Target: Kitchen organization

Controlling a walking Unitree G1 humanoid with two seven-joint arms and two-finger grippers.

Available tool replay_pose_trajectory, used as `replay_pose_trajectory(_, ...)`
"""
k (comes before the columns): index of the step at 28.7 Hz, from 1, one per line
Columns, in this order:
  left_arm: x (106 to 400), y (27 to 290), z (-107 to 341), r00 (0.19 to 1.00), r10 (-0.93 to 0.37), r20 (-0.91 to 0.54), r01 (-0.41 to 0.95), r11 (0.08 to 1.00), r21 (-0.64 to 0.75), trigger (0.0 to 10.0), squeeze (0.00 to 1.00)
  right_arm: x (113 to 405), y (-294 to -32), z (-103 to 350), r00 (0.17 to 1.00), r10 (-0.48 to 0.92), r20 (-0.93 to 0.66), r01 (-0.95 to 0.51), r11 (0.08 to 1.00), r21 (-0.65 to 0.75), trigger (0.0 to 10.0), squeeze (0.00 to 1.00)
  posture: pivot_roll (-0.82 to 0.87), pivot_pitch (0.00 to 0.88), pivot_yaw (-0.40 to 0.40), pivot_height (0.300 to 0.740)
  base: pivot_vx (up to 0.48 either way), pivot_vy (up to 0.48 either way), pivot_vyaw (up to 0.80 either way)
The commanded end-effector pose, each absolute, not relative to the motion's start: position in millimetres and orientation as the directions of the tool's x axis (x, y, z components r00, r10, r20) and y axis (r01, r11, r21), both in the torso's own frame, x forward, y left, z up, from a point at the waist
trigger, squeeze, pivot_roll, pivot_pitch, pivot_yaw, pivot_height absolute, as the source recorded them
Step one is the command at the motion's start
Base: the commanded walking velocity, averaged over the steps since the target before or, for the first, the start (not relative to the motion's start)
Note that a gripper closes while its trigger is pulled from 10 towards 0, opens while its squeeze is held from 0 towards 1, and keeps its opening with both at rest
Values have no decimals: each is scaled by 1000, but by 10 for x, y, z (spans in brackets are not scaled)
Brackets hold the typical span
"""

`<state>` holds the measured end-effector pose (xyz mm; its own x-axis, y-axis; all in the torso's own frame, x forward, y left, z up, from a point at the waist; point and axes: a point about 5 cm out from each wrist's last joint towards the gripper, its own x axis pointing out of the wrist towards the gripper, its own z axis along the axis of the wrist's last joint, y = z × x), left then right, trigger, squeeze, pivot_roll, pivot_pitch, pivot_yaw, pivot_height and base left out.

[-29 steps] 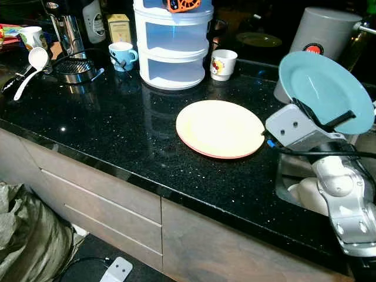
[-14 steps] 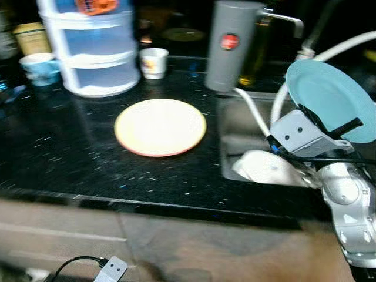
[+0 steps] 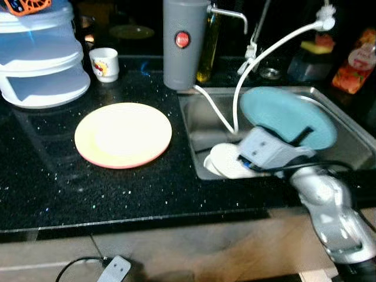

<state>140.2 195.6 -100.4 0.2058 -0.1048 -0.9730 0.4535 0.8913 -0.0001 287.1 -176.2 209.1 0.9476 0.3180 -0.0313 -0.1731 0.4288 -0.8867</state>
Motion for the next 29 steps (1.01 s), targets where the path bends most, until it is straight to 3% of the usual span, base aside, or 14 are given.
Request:
replay_pose_trajectory(1, 1360, 1901, -1025, 182, -119, -976, 464, 886, -21, 10000, 0, 2898, -1747, 2091, 933, 352, -75, -220, 394, -892, 10000, 0, -63, 0, -33, 740, 0, 0, 0)
replay_pose_trajectory(5, 1357, 1898, -1026, 182, -119, -976, 463, 886, -22, 10000, 0, 2911, -1743, 2073, 925, 364, -111, -252, 367, -895, 10000, 0, -63, 0, -34, 740, 0, 0, 0)
replay_pose_trajectory(11, 1349, 1895, -1029, 181, -120, -976, 461, 887, -24, 10000, 0, 2930, -1789, 1916, 871, 380, -310, -425, 270, -864, 10000, 0, -57, 0, -39, 740, 0, 0, 0)
replay_pose_trajectory(12, 1349, 1897, -1029, 181, -120, -976, 460, 887, -24, 10000, 0, 2916, -1777, 1900, 854, 398, -335, -461, 282, -841, 10000, 353, -58, 0, -38, 740, 0, 0, 0)
replay_pose_trajectory(13, 1349, 1898, -1028, 181, -120, -976, 461, 887, -24, 10000, 0, 2908, -1764, 1900, 840, 416, -348, -487, 296, -822, 10000, 1000, -58, 0, -37, 740, 0, 0, 0)
replay_pose_trajectory(16, 1349, 1901, -1028, 180, -120, -976, 461, 887, -24, 10000, 0, 2912, -1750, 1928, 827, 439, -351, -508, 317, -801, 10000, 1000, -56, 0, -38, 740, 0, 0, 0)
replay_pose_trajectory(18, 1349, 1903, -1028, 181, -119, -976, 459, 888, -23, 10000, 0, 2998, -1762, 2087, 873, 423, -242, -413, 378, -828, 10000, 1000, -54, 0, -37, 740, 0, 0, 0)
replay_pose_trajectory(21, 1352, 1908, -1026, 181, -118, -976, 458, 888, -22, 10000, 0, 3036, -1659, 2392, 882, 469, -52, -352, 582, -732, 10000, 1000, -57, 0, -34, 740, 0, 0, 0)
replay_pose_trajectory(22, 1352, 1908, -1026, 181, -118, -976, 458, 888, -22, 10000, 0, 3036, -1659, 2392, 882, 469, -52, -352, 582, -732, 10000, 1000, -57, 0, -34, 740, 0, 0, 0)
replay_pose_trajectory(23, 1353, 1910, -1025, 181, -118, -976, 459, 888, -22, 10000, 0, 3023, -1603, 2479, 867, 498, -4, -370, 638, -676, 10000, 1000, -59, 0, -31, 740, 0, 0, 0)
replay_pose_trajectory(24, 1354, 1912, -1025, 180, -117, -977, 460, 887, -22, 10000, 0, 2937, -1407, 2657, 790, 606, 93, -477, 702, -528, 10000, 0, -59, 0, -31, 740, 0, 0, 0)
replay_pose_trajectory(26, 1355, 1912, -1024, 180, -117, -977, 461, 887, -21, 10000, 0, 2902, -1343, 2704, 759, 639, 122, -517, 707, -483, 10000, 0, -58, 0, -31, 740, 0, 0, 0)
replay_pose_trajectory(29, 1362, 1912, -1022, 182, -116, -976, 461, 887, -20, 10000, 0, 2694, -1030, 2594, 588, 807, 51, -715, 549, -433, 10000, 0, -54, 0, -31, 740, 0, 0, 0)
